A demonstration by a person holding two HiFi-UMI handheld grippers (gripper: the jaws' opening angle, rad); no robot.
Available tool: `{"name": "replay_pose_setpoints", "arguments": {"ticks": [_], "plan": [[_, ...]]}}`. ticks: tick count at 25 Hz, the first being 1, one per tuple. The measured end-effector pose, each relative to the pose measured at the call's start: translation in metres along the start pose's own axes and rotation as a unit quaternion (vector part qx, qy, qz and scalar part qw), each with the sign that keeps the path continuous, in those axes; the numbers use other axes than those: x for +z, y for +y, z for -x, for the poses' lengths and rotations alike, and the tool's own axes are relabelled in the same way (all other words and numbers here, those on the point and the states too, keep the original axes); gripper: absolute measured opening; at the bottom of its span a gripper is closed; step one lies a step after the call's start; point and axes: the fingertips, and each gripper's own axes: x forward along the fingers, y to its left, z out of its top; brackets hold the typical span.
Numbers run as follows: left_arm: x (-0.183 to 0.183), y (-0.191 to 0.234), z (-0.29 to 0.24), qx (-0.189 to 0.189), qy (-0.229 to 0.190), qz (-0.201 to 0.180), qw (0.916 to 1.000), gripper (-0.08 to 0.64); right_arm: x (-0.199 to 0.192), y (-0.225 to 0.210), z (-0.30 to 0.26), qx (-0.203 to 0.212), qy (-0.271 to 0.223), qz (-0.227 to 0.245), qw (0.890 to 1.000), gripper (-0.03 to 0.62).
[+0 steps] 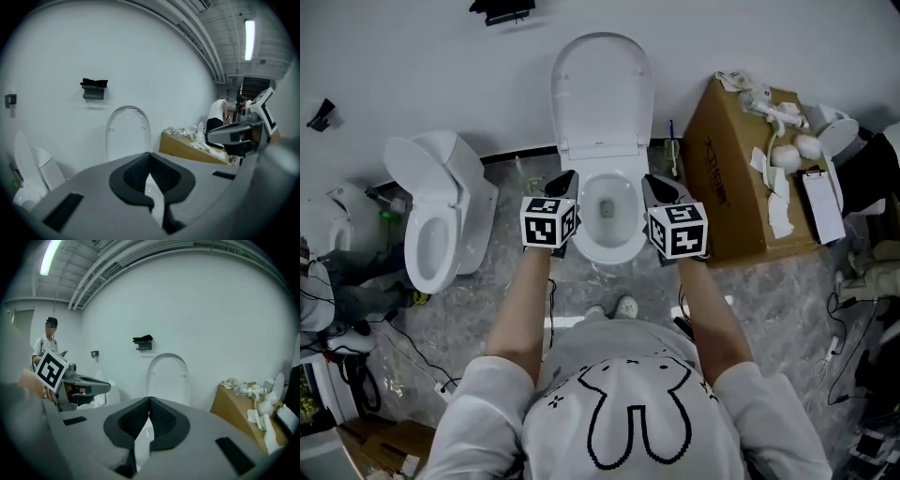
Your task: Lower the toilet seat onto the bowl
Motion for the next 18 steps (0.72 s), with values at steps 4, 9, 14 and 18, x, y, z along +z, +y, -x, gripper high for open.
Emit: {"name": "replay_pose_setpoints", "arguments": {"ticks": [4, 9, 14, 18], "plan": [[0.027, 0.004, 0.011, 0.005, -0.029, -0.014, 0.9995, 0.009, 0.028, -0.002, 0.007, -0.003, -0.027, 0.009, 1.0, 0.028], [0.055, 0.01, 0.025, 0.03, -0.058, -0.015, 0.9977, 0.009, 0.059, -0.004, 0.022, -0.007, -0.059, 0.047, 0.997, 0.028], [0.088, 0.005, 0.044, 0.038, -0.099, -0.043, 0.9934, 0.009, 0.082, -0.005, 0.038, -0.008, -0.083, 0.077, 0.994, 0.027], [0.119, 0.0, 0.065, 0.042, -0.137, -0.062, 0.9878, 0.009, 0.104, -0.005, 0.054, -0.008, -0.114, 0.079, 0.99, 0.028]]}}
